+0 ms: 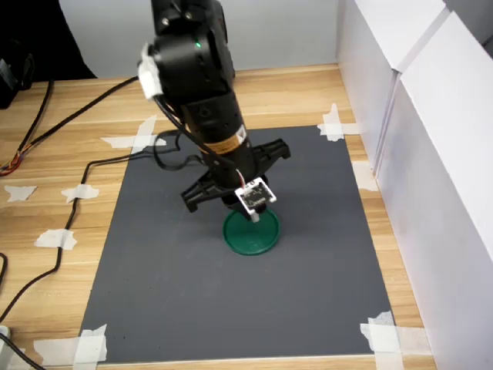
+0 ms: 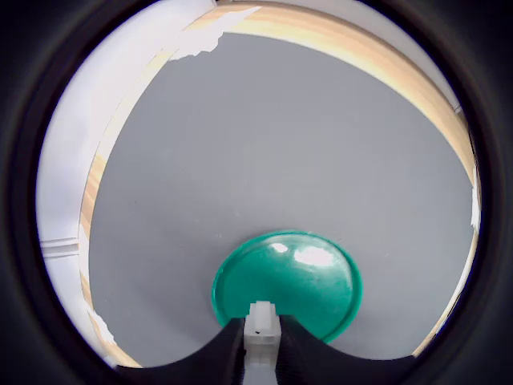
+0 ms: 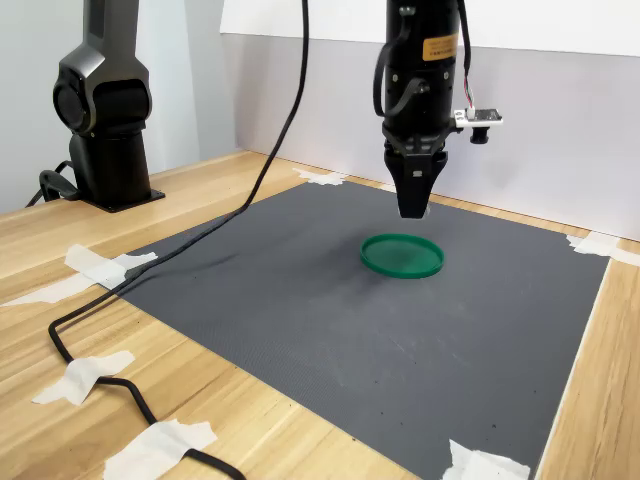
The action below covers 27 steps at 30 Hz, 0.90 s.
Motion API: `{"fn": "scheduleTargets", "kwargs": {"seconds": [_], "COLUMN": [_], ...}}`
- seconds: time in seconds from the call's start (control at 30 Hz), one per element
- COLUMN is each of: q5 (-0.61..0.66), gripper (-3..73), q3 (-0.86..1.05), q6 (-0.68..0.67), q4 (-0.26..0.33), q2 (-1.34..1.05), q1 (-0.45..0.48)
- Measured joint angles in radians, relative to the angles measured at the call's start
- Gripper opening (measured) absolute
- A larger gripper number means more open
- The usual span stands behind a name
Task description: Grasp a white terminal and put it on the green lid.
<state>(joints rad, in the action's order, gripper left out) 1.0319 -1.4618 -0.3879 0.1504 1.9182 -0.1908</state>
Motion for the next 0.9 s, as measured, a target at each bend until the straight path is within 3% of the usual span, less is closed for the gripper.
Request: {"fn": "scheduleTargets", "kwargs": {"seconds": [0.27, 0.5, 0.6, 0.77, 0.9], "q5": [-0.009, -0.013, -0.013, -0.029, -0.085], "gripper": [11.4, 13.9, 23.1, 48.8, 60.0], "q3": [-0.001, -0.002, -0.002, 0.004, 0.071], "q6": [0.0, -0.026, -0.054, -0.033, -0.009], "q4": [-0.046, -0.049, -0.043, -0.028, -0.051], "q2": [0.047, 0.049, 0.049, 0.048, 0.006], "q1": [0.001, 0.001, 0.001, 0.001, 0.001]}}
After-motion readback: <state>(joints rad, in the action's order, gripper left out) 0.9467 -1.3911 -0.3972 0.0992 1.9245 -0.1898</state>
